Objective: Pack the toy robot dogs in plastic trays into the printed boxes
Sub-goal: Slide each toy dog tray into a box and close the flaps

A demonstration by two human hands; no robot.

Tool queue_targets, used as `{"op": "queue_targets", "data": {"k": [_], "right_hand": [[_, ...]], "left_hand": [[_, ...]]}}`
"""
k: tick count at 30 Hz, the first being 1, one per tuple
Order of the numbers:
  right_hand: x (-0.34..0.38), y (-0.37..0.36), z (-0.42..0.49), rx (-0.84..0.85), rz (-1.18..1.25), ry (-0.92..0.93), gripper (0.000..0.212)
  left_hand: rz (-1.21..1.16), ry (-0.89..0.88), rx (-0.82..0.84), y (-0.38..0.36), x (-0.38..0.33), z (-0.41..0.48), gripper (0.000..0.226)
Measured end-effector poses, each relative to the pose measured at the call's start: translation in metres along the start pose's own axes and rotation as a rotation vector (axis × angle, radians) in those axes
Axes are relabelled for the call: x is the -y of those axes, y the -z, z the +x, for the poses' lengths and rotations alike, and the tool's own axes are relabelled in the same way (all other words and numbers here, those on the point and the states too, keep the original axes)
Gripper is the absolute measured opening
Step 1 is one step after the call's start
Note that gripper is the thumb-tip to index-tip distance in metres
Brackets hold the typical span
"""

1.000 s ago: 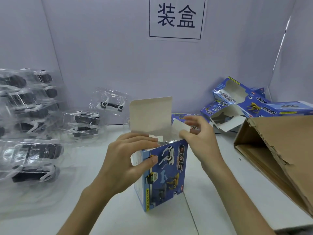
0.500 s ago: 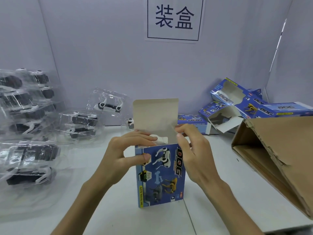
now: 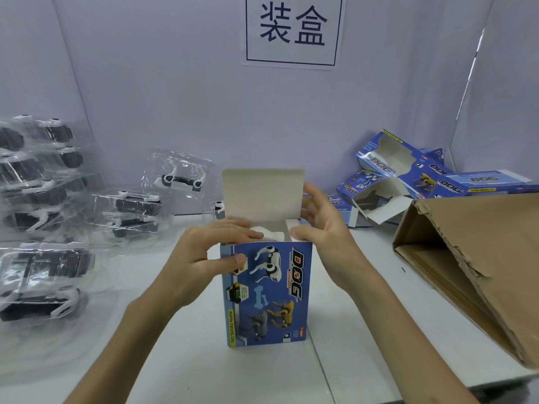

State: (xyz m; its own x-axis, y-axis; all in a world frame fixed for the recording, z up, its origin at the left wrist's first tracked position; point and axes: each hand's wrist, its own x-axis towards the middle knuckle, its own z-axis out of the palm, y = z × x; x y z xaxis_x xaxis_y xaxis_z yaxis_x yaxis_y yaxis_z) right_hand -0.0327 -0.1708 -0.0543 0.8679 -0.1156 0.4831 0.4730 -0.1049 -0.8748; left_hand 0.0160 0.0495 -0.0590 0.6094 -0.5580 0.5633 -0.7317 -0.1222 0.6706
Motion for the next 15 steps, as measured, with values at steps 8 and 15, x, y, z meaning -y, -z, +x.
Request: {"op": "queue_targets", "data": {"k": [8, 15], "right_hand": [[-0.014, 0.006, -0.012, 0.056, 0.052, 0.09, 0.031], [0.003, 0.006, -0.005, 0.172, -0.276, 0.164, 0.02]], "left_hand": [[0.552, -0.224, -0.055, -0.007, -0.006, -0.016, 0.037], [0.565, -0.305, -0.063, -0.003, -0.001, -0.013, 0.032]]}}
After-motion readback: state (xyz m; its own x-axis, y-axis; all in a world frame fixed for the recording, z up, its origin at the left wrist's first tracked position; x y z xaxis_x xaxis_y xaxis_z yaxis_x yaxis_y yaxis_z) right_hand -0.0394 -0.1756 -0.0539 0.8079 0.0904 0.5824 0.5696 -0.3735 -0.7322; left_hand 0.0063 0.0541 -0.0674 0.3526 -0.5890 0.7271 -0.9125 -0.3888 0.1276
